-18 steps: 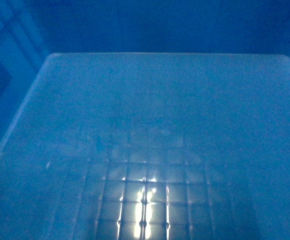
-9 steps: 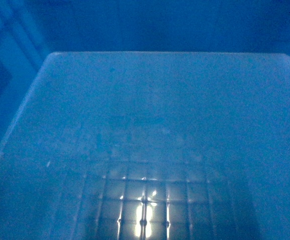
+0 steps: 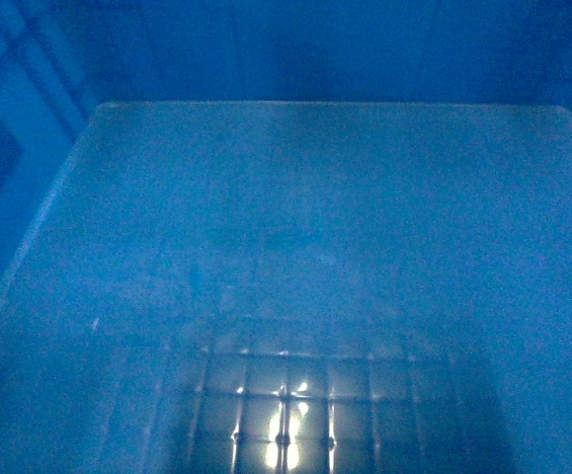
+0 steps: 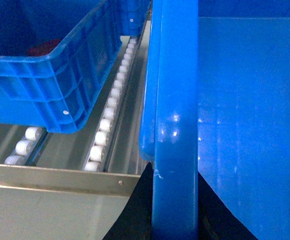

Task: Place box next to blue box on left shelf

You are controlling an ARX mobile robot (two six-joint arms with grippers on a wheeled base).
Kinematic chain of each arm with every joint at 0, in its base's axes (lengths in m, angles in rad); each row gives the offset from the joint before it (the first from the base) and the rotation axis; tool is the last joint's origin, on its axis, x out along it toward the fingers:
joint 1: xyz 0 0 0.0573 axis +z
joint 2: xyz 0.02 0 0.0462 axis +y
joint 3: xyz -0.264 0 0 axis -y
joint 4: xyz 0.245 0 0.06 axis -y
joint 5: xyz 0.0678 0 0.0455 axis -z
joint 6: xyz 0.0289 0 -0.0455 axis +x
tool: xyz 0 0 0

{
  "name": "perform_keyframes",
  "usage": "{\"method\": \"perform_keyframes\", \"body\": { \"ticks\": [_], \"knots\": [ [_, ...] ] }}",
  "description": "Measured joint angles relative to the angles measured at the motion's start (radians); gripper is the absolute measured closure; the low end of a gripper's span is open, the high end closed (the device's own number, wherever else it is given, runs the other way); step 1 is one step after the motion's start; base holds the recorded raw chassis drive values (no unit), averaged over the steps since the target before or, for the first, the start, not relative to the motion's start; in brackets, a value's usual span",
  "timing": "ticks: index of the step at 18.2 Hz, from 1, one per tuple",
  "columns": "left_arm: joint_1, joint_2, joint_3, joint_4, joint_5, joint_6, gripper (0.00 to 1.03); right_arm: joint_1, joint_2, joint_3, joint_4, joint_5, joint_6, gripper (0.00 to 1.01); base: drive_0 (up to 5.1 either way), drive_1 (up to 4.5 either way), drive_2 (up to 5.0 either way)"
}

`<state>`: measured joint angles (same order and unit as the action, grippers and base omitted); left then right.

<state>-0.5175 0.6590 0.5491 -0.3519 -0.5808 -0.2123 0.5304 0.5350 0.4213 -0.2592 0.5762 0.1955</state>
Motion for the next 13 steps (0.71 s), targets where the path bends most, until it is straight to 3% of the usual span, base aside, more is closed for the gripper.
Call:
{"method": "perform_keyframes", "body": {
  "ticks": [5, 13],
  "knots": [
    [0.0, 0.0, 0.0, -0.001, 0.0, -0.001, 0.95, 0.0, 0.002, 0.0, 0.002, -0.001, 0.0, 0.91, 0.0, 3.85, -3.9],
    [0.0, 0.001, 0.0, 0.0, 0.0, 0.0, 0.95, 0.0, 0.004, 0.0, 0.001, 0.0, 0.001, 0.91, 0.0, 0.0, 0.0]
  ]
}}
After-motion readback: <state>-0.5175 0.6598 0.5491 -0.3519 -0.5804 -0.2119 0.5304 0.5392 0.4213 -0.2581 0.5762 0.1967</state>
